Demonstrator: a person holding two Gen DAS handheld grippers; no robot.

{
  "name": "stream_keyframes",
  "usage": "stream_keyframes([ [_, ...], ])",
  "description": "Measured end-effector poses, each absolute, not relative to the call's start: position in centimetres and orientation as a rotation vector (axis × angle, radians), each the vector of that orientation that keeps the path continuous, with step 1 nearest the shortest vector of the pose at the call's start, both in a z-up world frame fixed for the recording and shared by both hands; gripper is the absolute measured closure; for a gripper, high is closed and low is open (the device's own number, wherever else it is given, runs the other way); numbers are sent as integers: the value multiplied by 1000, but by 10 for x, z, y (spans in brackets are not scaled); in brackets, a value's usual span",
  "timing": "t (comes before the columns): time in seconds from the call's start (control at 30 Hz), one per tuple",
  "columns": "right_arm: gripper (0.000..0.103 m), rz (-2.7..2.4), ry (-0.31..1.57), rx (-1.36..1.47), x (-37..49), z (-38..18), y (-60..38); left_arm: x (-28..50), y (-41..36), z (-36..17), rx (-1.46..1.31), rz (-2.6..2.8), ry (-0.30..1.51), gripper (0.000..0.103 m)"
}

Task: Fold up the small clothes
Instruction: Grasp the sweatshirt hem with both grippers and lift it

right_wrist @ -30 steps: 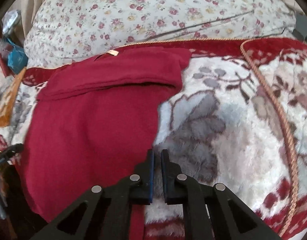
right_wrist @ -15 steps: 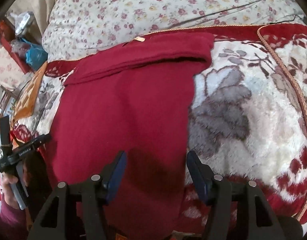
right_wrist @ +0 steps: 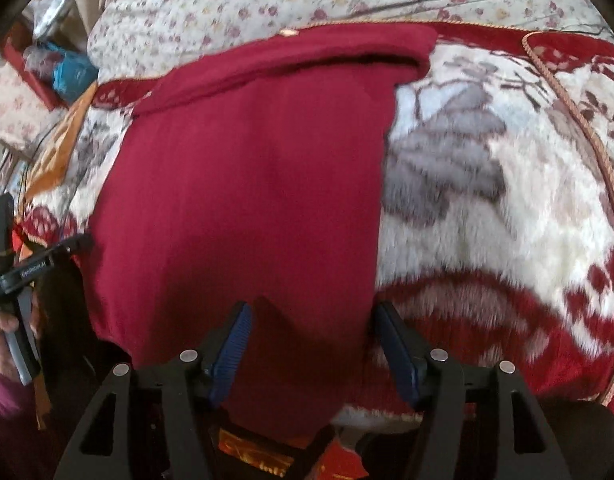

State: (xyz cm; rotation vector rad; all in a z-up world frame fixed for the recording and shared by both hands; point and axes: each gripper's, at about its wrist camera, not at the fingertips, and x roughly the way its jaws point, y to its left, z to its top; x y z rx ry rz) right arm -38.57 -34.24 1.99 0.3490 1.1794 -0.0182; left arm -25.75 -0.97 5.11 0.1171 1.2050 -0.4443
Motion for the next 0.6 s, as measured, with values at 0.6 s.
stream_keyframes([
  [0.6,30,167,1313,467,-417,-18,-320,-297,-18,24,205,-549,1307,50],
])
